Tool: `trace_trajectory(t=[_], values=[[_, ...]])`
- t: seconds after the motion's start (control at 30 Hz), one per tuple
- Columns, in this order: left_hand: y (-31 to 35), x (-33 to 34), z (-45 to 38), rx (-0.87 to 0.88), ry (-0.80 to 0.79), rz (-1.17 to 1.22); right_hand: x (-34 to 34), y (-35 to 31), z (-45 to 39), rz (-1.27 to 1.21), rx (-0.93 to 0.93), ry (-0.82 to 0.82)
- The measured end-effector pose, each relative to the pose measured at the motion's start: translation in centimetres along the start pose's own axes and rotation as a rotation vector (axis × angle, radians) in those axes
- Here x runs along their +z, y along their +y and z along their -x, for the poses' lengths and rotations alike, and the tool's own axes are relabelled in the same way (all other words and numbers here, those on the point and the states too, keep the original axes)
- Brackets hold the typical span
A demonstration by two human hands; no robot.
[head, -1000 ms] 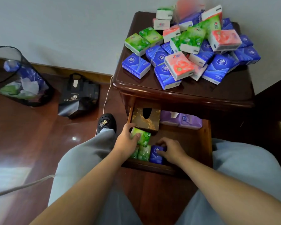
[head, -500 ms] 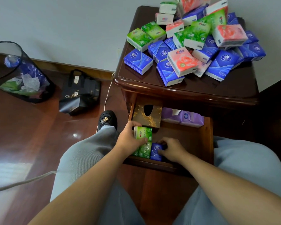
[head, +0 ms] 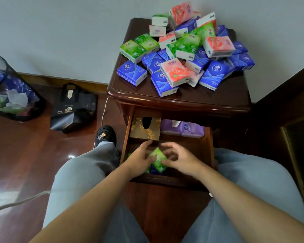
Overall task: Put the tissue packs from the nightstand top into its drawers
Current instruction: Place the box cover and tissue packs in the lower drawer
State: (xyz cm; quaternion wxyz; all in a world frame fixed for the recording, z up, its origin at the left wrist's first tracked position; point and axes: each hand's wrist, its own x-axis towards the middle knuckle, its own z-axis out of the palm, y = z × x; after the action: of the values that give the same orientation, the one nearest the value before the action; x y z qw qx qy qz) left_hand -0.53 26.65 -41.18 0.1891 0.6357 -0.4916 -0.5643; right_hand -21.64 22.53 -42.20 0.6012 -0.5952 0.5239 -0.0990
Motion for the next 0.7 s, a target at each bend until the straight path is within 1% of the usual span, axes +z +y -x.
trace_trajectory(t=[0.07, 0.13, 0.2, 0.23, 0.3, 0.4, 0.57, 0.7], values=[[0.0, 0.3, -0.4, -0.013, 0.026, -0.013, -0.3, 0.9, 0.4, 0.067, -0.029, 0.026], [0.1, 0.3, -0.8, -0.004, 0.084, -0.059, -0.7, 1.8, 0.3, 0.111, -0.002, 0.070], [0.0, 0.1, -1.3, 0.022, 0.141, -0.186, -1.3, 2.7, -0.1, 0.200, 0.101, 0.122], [-0.3, 0.0, -1.4, 0.024, 0.136, -0.267, -1.5, 3.2, -0.2, 0.254, 0.167, 0.136], [-0.8, -0.1, -1.7, -0.032, 0.069, -0.420, -1.6, 4.2, -0.5, 0.330, 0.254, 0.133], [-1.5, 0.3, -2.2, -0.155, -0.039, -0.552, -1.0, 5.0, -1.1, 0.388, 0.299, 0.126], [-2.6, 0.4, -3.5, -0.249, -0.131, -0.650, -0.1, 5.6, -1.8, 0.433, 0.317, 0.119], [-3.1, 0.5, -3.9, -0.269, -0.149, -0.638, 0.4, 5.9, -2.0, 0.520, 0.278, 0.108]])
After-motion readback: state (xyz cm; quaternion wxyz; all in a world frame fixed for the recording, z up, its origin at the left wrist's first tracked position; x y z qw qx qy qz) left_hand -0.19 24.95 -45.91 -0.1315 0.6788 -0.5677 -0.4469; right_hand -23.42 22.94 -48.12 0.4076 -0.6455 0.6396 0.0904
